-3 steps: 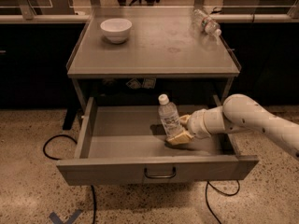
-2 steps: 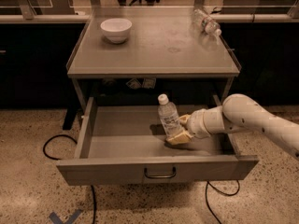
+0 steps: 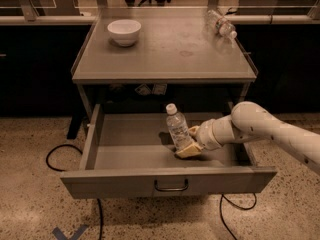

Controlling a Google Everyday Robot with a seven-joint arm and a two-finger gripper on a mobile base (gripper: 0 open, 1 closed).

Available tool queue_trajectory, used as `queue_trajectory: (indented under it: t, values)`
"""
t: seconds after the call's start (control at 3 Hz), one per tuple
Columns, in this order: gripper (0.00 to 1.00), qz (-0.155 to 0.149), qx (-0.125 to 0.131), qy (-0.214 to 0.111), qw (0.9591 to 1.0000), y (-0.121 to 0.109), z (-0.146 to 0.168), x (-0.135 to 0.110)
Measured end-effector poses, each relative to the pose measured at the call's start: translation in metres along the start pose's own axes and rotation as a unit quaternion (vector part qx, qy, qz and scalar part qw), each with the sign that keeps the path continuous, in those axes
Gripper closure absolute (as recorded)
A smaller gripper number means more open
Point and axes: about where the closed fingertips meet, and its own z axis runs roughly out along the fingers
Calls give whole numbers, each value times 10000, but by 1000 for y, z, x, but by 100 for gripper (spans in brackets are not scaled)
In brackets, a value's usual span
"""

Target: Place blue plastic bottle into top drawer

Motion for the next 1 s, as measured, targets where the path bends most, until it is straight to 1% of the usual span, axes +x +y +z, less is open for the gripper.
queue_trajectory:
  t: [0.33, 1.0]
  values:
    - [81, 0, -1, 0, 10000, 0, 0, 0]
    - [35, 0, -1, 0, 10000, 0, 0, 0]
